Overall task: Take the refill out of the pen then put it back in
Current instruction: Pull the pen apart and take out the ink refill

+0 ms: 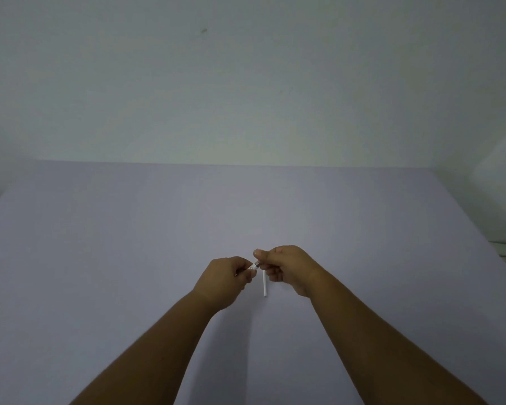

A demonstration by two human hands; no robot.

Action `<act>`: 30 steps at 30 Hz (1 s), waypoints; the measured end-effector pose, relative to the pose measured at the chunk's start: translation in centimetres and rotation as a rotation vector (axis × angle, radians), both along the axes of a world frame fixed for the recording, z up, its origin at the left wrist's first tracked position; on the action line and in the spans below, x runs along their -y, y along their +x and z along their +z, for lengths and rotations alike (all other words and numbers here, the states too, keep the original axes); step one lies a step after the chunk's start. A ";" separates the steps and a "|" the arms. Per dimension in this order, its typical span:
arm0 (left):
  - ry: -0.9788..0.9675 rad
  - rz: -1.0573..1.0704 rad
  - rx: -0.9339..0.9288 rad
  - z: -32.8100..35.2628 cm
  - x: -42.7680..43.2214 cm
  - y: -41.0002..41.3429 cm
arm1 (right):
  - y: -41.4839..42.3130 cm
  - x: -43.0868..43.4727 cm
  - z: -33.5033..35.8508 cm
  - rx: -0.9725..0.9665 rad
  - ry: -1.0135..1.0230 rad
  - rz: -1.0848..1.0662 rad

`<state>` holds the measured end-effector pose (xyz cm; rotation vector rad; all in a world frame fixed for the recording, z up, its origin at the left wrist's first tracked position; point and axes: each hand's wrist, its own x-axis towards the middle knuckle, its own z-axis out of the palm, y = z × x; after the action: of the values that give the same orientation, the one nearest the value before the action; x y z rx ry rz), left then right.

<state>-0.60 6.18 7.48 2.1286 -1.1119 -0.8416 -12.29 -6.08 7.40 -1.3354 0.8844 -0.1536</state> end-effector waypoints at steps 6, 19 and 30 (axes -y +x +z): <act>0.025 -0.010 0.044 0.4 -0.3 0.0 | -0.2 0.0 0.1 0.050 0.012 0.034; 0.026 -0.024 0.054 0.6 -0.6 -0.1 | -0.1 -0.2 0.4 -0.025 -0.039 0.011; 0.039 -0.019 0.060 0.7 -0.9 -0.1 | -0.2 -0.4 0.5 -0.082 -0.134 0.070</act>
<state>-0.71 7.06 8.20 2.1917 -1.1569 -0.8191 -12.53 -5.70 7.95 -1.5043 0.9077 -0.1051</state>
